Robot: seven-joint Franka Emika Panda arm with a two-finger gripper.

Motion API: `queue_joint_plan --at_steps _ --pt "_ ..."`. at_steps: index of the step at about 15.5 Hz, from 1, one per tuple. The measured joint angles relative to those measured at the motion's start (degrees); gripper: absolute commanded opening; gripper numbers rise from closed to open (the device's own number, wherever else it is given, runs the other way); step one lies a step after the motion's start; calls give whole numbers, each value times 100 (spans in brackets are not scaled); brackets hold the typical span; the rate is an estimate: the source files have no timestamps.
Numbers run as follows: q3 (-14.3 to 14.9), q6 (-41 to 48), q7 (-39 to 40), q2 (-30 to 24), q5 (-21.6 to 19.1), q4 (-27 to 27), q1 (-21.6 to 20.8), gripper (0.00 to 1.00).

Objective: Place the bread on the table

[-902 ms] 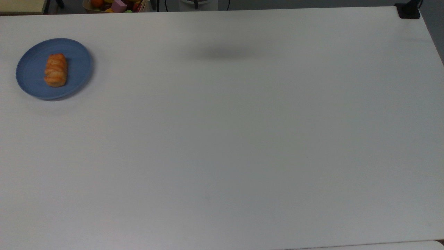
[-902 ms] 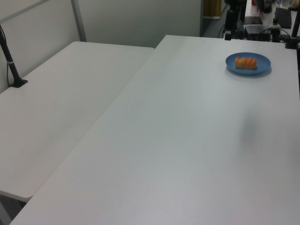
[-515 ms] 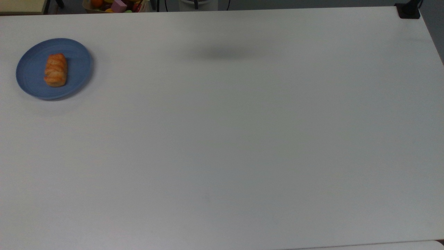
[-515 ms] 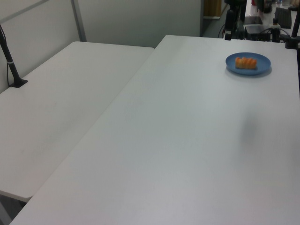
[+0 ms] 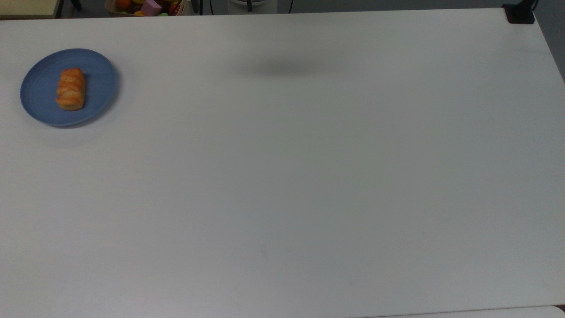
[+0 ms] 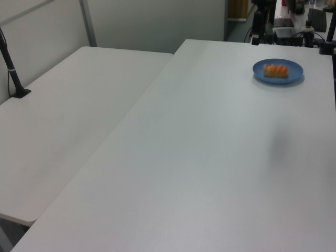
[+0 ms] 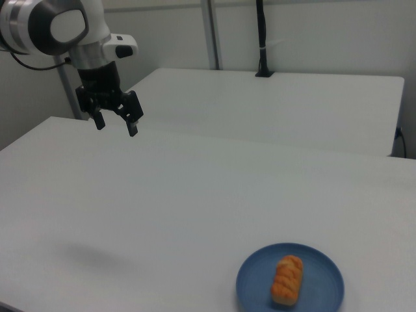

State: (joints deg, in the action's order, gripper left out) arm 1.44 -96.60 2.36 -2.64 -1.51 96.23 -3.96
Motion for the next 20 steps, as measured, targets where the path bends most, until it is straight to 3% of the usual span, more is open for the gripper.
queue_joint_plan --at_steps 15,20 --pt "58 0 71 81 44 27 -29 100" --pt "627 0 875 169 81 -199 0 100"
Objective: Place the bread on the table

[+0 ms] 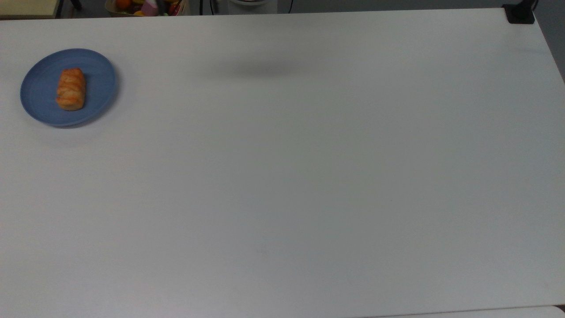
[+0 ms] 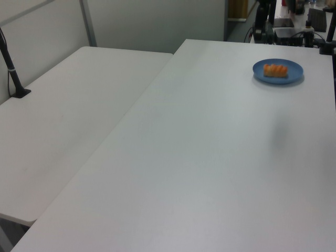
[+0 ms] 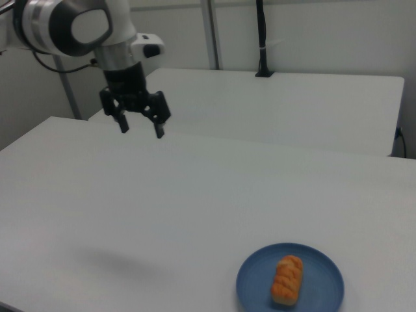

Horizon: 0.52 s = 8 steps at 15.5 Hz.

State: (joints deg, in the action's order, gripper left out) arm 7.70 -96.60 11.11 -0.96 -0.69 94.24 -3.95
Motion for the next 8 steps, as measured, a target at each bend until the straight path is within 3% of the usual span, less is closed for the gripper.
queue_joint_plan --at_steps 3,8 --pt "475 0 557 213 -1 -252 156 100" --pt "933 -9 1492 722 -20 -325 760 100"
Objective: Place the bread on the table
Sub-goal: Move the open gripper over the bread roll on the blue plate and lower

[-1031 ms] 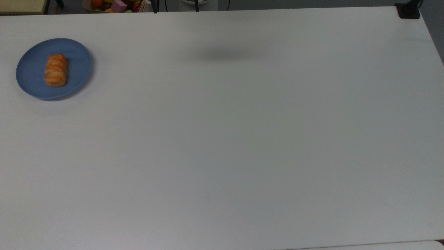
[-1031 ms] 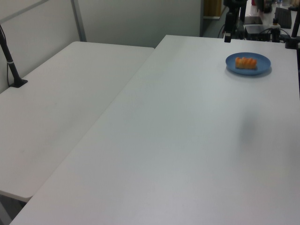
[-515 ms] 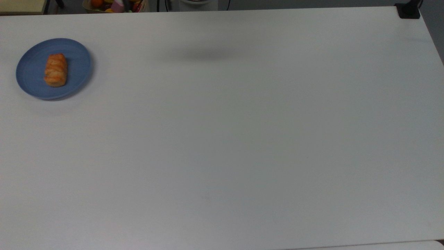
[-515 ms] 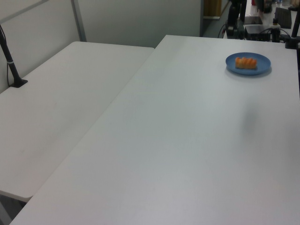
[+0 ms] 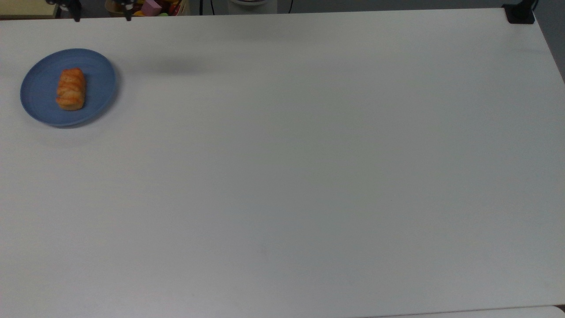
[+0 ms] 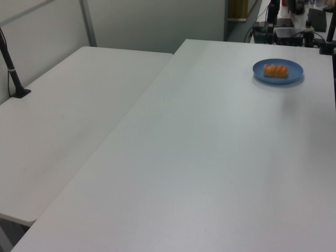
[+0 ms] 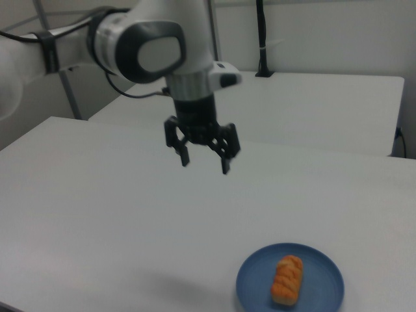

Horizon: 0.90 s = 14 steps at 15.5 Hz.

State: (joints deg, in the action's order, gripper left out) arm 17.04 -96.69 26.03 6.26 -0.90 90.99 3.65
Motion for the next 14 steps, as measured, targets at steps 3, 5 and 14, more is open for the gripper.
queue_joint_plan --at_steps 3,5,14 --pt "331 -535 470 303 -142 89 185 100" --pt "419 -856 696 494 -150 220 320 100" --pt "437 -1862 1656 1590 -156 433 827 100"
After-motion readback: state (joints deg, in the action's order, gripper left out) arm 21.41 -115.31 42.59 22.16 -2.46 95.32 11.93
